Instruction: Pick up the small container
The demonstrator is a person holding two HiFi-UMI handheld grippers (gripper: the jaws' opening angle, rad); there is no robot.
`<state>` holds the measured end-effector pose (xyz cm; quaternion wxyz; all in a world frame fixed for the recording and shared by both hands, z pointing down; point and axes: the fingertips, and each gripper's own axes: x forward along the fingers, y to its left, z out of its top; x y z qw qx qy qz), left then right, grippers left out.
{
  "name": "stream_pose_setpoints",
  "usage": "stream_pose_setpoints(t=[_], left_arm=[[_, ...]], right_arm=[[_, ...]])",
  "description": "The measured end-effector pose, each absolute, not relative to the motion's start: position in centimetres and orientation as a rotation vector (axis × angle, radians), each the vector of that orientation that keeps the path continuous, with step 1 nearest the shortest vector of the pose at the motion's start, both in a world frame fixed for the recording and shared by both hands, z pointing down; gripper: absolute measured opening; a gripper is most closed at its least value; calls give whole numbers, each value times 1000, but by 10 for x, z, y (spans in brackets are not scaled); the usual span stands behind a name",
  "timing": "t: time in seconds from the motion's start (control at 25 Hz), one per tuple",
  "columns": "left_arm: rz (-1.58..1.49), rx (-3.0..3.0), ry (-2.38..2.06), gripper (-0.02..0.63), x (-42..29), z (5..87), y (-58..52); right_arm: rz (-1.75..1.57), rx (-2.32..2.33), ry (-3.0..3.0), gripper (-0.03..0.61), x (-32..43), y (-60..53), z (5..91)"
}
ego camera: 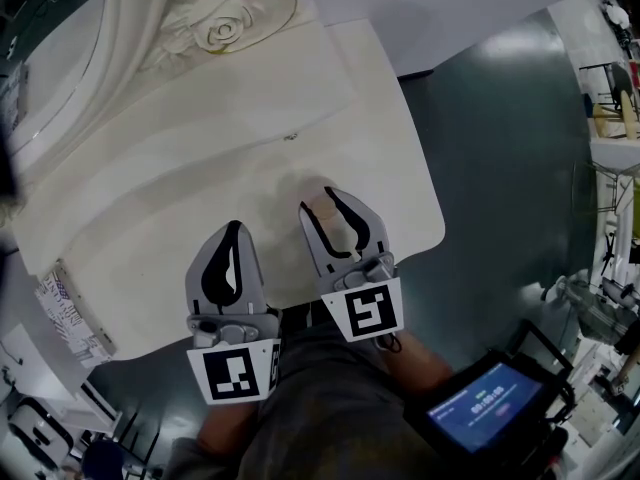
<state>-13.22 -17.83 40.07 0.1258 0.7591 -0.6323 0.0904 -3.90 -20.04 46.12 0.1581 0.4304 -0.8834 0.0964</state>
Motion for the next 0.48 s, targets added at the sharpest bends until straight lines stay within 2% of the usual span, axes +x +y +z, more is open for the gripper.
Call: stream_pose_setpoints(t=[0.48], left_arm=[[223, 2248, -1894, 15, -130, 360, -172]], right_arm=[[223, 1271, -2602, 144, -33, -202, 406]])
